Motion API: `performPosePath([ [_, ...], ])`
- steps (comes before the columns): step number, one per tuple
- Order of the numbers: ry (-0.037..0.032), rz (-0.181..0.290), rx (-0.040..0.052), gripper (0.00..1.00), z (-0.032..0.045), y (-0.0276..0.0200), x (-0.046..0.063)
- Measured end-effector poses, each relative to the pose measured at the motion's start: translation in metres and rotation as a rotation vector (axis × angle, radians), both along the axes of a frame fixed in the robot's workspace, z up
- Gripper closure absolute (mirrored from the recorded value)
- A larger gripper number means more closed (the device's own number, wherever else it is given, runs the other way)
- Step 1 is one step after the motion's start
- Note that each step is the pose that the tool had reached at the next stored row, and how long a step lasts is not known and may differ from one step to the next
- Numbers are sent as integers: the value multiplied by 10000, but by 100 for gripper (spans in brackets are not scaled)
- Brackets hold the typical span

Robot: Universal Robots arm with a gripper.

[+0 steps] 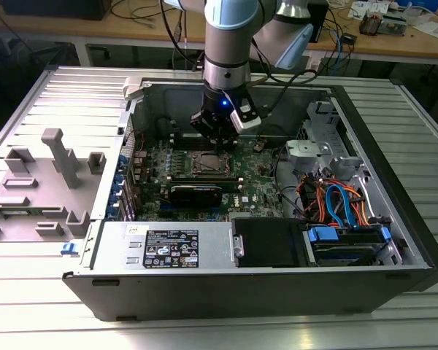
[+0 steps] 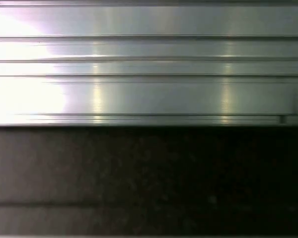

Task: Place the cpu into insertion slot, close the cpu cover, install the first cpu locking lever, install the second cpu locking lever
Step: 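Install the first cpu locking lever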

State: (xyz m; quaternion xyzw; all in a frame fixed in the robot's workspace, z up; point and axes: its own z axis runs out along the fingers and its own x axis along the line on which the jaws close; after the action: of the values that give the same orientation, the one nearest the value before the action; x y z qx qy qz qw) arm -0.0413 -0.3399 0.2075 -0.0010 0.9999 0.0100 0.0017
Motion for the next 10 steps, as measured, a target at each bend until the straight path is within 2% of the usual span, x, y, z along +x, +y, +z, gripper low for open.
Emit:
performPosePath([
  [10, 1, 3, 8, 89, -17, -3, 1],
])
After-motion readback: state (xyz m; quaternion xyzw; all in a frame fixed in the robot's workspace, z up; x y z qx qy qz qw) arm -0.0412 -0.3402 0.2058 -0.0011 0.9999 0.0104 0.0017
